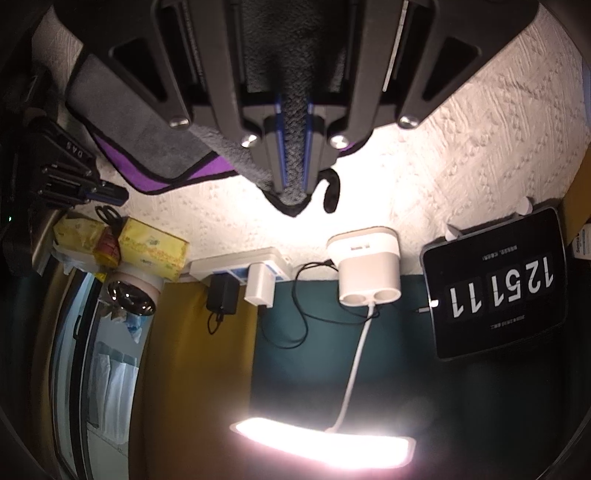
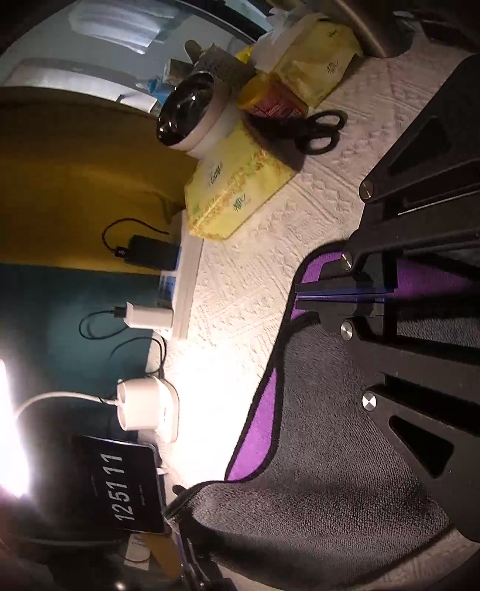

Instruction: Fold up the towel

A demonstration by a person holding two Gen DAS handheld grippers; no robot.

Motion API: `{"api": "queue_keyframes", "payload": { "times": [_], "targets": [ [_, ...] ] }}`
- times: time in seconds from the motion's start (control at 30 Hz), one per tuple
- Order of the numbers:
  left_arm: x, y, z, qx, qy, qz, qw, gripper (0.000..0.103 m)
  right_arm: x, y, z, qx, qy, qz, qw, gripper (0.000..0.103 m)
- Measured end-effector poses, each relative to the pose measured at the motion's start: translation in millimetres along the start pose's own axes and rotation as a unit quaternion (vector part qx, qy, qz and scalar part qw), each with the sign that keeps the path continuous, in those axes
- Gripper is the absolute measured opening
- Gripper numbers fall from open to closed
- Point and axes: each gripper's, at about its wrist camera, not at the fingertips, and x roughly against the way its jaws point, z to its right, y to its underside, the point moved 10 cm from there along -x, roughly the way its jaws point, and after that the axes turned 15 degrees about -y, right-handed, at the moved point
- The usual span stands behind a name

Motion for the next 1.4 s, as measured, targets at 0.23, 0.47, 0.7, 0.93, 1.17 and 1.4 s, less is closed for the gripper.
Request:
{"api": "queue_keyframes", "payload": {
  "times": [0.23, 0.47, 0.7, 0.93, 1.17, 1.4],
  "targets": [
    [-11.8, 5.1, -0.9, -0.012, -0.015, -0.008, 0.9998, 0.008, -10.8, 5.2, 6.7, -0.017, -0.011, -0.002, 1.0, 0.001],
    [-46.5, 31.0, -7.6, -0.012, -0.028, -0.085, 0.9959, 0.016, -10.3, 4.1, 0.1, -0.021, -0.027, 0.003, 0.999, 0.001],
    [-34.1, 26.7, -8.3, -0.003, -0.021, -0.077, 0.9968, 0.065, -3.1, 3.9, -2.8, -0.028, -0.032, 0.01, 0.999, 0.001],
    [-4.5, 16.2, -6.6, 0.009, -0.009, -0.054, 0.9984, 0.079, 15.9, 0.3, -10.7, -0.037, -0.031, 0.022, 0.999, 0.008],
    [32.9, 11.1, -4.1, 0.011, -0.005, -0.026, 0.9996, 0.092, 43.9, 5.2, -23.3, -0.04, -0.03, 0.033, 0.998, 0.022],
    [72.2, 12.0, -6.2, 0.014, 0.002, -0.004, 0.9999, 0.093, 74.4, 10.5, -39.0, -0.038, -0.028, 0.045, 0.998, 0.023]
  ]
}}
